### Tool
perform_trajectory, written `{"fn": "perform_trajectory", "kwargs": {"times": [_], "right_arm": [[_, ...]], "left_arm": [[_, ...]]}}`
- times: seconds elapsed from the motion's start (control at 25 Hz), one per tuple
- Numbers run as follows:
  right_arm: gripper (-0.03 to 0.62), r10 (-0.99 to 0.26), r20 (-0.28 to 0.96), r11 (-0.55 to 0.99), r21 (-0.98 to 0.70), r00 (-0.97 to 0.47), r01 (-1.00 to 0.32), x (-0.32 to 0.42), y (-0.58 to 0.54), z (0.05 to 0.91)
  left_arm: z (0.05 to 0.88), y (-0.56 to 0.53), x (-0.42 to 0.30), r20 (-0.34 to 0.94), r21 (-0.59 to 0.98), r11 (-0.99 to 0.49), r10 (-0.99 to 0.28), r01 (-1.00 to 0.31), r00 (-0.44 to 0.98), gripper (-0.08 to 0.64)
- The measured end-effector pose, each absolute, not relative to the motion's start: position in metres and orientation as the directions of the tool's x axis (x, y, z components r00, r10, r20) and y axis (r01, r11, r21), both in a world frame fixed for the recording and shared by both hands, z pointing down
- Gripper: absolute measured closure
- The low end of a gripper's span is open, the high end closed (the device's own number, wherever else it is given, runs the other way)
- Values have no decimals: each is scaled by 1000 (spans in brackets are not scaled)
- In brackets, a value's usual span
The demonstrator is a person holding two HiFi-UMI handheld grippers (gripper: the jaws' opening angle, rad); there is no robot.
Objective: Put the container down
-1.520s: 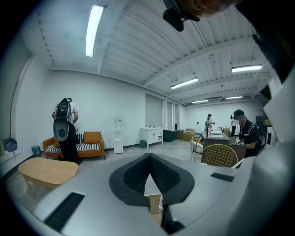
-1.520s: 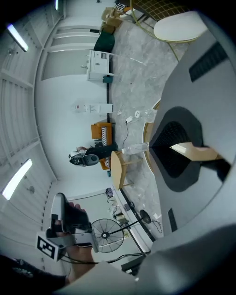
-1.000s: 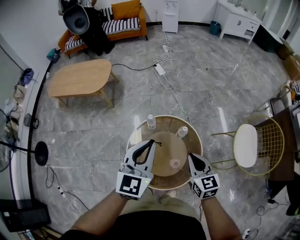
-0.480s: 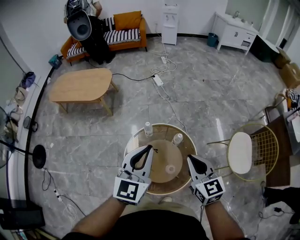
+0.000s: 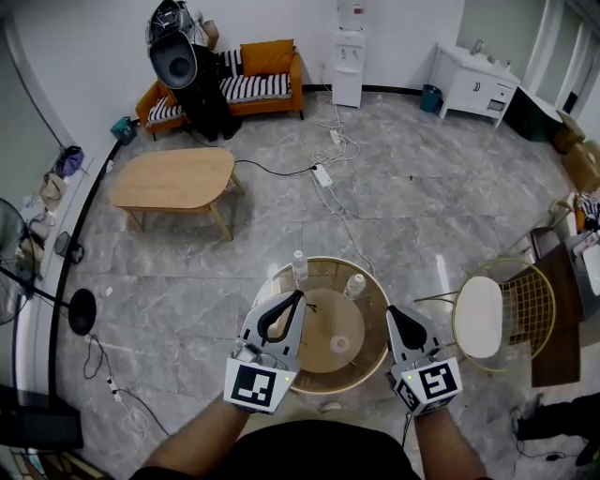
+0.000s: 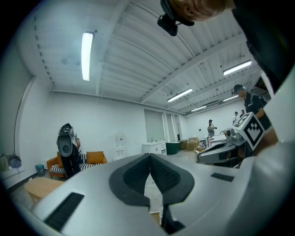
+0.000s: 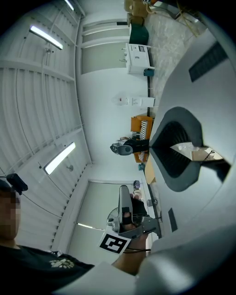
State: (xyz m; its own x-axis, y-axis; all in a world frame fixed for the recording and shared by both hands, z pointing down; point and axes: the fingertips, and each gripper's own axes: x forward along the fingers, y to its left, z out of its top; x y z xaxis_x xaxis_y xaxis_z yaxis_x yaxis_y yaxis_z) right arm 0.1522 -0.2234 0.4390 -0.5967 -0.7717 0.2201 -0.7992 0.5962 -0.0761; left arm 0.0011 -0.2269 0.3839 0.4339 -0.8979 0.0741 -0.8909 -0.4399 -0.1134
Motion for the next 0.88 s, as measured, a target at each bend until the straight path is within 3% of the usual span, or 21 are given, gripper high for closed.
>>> {"fn": "perform_trajectory", "kwargs": {"times": [0.48, 0.88], "right_arm": [[580, -750, 209, 632, -57, -628, -773, 153, -196, 426], [578, -756, 228, 621, -47, -614, -782, 137, -188, 401]], "left_arm": [[376, -188, -8, 87, -131, -373, -927, -918, 364, 545], [348, -189, -22, 87, -146, -410, -912, -900, 401, 545]]}}
